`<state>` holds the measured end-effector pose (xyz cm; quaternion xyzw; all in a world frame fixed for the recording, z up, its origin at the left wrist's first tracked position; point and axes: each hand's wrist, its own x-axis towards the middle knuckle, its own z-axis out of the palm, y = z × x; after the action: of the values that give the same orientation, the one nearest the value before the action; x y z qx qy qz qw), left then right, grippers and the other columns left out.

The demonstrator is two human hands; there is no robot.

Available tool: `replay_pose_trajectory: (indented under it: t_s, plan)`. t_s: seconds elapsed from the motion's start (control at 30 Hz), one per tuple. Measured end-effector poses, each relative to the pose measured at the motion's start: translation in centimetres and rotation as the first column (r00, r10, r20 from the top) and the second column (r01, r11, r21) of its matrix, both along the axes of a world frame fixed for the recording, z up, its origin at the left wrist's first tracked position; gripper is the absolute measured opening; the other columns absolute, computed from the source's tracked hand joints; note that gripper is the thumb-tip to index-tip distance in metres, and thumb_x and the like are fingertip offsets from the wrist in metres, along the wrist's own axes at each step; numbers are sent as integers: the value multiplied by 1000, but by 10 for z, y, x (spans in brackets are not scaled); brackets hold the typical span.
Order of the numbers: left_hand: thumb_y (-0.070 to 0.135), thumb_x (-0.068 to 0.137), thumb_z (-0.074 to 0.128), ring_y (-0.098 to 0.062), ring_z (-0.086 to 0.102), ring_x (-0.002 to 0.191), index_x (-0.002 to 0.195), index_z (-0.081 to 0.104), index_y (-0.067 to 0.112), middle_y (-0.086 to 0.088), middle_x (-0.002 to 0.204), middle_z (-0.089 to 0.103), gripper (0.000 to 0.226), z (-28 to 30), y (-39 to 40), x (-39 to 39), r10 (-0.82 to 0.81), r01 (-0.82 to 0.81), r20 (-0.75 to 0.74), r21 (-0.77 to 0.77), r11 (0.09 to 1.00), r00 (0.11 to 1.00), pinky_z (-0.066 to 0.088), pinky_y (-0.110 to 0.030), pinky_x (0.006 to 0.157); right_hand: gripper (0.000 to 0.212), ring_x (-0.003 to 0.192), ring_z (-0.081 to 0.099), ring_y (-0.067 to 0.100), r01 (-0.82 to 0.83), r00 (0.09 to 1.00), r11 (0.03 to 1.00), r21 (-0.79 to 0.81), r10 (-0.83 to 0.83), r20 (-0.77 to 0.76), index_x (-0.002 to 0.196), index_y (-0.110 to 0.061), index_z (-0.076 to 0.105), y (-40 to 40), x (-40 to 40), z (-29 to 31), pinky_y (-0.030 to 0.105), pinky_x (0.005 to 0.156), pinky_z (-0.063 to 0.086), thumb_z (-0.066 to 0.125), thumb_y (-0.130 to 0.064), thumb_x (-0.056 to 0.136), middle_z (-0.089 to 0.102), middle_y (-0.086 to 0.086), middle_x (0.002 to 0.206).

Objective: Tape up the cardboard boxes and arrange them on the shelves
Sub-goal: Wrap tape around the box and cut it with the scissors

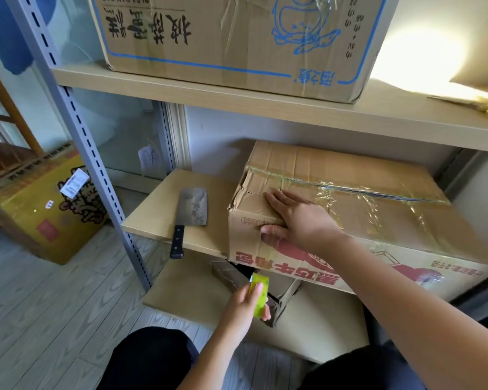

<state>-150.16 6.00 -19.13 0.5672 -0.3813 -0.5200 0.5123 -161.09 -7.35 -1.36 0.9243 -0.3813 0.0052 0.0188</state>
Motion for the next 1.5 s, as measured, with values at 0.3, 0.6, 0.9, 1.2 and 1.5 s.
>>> replay_pose_trajectory:
  t_s: [0.3, 0.6, 0.9, 1.2, 1.5]
  plan:
    - [38, 100, 46, -17, 59, 46, 97, 58, 11, -8, 55, 65, 29, -26, -50, 8, 26, -30, 25, 151, 988, 999, 51, -25, 52, 86, 151, 12, 18, -18, 1000, 998, -62, 17, -9, 157, -23, 7, 4, 1, -4, 36, 113, 32, 27, -72, 90, 14, 1, 164]
    - [47, 89, 57, -30, 72, 63, 113, 50, 27, 2, 107, 68, 32, -25, -32, 6, 50, -59, 154, 56, 997, 987, 59, -37, 65, 111, 149, 19, 18, -41, 996, 997, -69, 36, -78, 157, -22, 9, 20, -11, 7, 38, 107, 41, -14, -82, 67, 19, 0, 162]
    - [26, 89, 69, -9, 73, 71, 113, 58, 9, 2, 96, 73, 32, 19, 40, -3, 86, -87, 43, 39, 995, 995, 52, -15, 61, 90, 147, 24, 10, -37, 998, 999, -40, 39, 59, 153, -27, 27, 64, -21, 27, 38, 105, 44, 43, -78, 81, 28, -11, 159]
    - [32, 58, 71, -12, 58, 72, 78, 58, 19, -6, 85, 67, 27, -5, 23, 34, 164, -192, 118, 280, 941, 979, 41, -27, 69, 108, 145, 30, 15, -96, 993, 986, -138, 105, 59, 154, -21, 29, 58, -27, -4, 35, 107, 44, 2, -90, 75, 33, -4, 157]
    - [20, 102, 43, -38, 61, 108, 115, 60, -6, -21, 115, 65, 34, 60, 32, 113, 758, -764, 132, 226, 604, 639, 47, -41, 93, 79, 132, 44, 23, -19, 987, 939, -343, 72, 143, 135, -19, 57, 43, -10, 0, 38, 107, 38, 12, -70, 94, 56, 0, 140]
